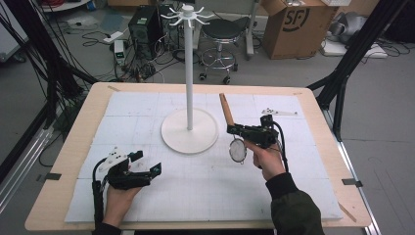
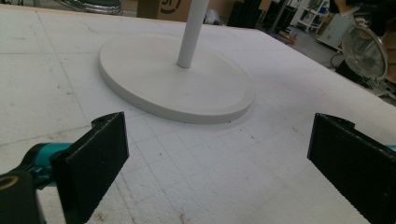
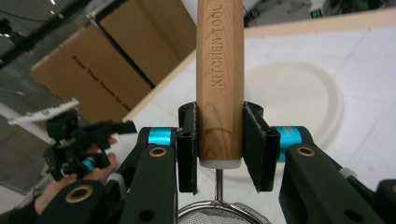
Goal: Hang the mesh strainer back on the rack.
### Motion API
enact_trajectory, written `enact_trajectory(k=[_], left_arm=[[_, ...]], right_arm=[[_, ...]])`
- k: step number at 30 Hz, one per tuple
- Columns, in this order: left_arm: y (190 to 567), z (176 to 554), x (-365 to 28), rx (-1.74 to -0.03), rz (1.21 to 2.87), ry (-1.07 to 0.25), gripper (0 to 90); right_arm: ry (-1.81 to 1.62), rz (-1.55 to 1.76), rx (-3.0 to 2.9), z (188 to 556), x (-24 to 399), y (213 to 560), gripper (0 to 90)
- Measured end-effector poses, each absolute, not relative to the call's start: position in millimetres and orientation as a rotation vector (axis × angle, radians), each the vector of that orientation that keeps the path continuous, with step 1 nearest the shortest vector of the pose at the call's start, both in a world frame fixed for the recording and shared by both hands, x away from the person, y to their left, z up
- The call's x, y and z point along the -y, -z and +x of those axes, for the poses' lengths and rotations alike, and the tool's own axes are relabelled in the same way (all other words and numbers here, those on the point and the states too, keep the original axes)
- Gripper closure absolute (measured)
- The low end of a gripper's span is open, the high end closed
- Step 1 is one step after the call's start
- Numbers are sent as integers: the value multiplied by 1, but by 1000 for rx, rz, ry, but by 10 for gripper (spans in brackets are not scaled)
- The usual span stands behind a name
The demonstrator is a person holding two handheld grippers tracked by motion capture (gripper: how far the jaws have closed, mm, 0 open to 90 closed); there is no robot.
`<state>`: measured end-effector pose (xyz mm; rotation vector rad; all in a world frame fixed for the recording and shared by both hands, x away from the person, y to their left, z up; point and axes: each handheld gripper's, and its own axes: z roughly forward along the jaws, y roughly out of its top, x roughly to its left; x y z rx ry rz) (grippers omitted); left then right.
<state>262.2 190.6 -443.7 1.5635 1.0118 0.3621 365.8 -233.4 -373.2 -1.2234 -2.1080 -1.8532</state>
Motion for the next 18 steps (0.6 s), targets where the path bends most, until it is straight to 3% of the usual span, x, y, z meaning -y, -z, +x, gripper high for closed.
enact_trajectory(k=[18], left_arm=[[443, 263, -196, -1034, 1500, -292, 60]], right_arm=[[2045, -1101, 2083, 370, 214, 337, 689]])
